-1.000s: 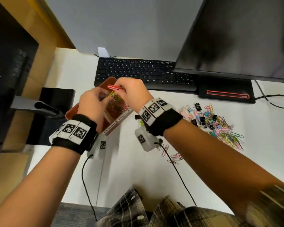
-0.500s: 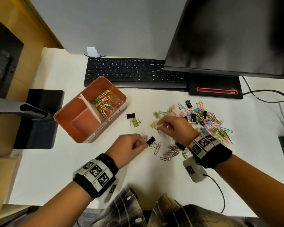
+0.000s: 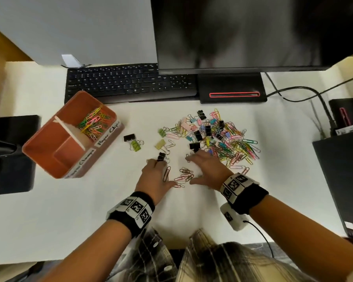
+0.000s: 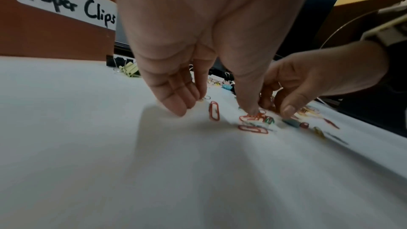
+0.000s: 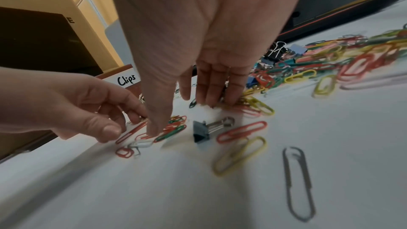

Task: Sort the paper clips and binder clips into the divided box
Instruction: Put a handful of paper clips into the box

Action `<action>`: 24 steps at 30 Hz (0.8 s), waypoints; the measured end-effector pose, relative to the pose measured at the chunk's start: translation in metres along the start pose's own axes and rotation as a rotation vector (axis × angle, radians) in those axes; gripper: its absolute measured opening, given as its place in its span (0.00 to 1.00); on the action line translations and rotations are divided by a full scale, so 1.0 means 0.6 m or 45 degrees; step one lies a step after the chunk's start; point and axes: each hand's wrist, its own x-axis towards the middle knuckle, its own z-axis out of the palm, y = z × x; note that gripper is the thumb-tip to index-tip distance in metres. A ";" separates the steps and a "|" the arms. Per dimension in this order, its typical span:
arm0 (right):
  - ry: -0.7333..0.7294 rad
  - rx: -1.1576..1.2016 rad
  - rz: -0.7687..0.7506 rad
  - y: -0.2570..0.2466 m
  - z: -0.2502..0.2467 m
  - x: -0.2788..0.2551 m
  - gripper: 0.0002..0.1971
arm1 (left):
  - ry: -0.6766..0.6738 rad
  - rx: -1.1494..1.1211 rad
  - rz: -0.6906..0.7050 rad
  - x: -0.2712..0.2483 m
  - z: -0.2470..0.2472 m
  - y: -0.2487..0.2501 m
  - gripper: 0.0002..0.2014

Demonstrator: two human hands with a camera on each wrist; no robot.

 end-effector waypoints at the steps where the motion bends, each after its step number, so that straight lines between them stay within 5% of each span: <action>1: 0.018 -0.038 -0.006 -0.003 -0.001 0.000 0.38 | 0.007 -0.002 0.008 0.001 0.000 0.002 0.30; 6: 0.036 -0.156 -0.075 -0.026 0.012 -0.003 0.38 | 0.069 -0.082 0.050 0.005 0.001 -0.008 0.13; 12: 0.078 -0.042 -0.137 -0.029 0.025 0.015 0.14 | 0.081 -0.084 0.150 0.011 0.006 -0.016 0.06; 15: 0.032 -0.067 -0.132 -0.029 0.020 0.025 0.10 | 0.079 -0.123 0.236 0.012 0.002 -0.024 0.03; 21: 0.026 0.062 -0.022 -0.016 0.009 0.031 0.11 | -0.075 -0.172 0.336 -0.014 -0.006 -0.016 0.05; 24: 0.023 0.089 -0.021 -0.016 0.007 0.030 0.10 | -0.177 -0.109 0.281 -0.020 0.013 0.001 0.22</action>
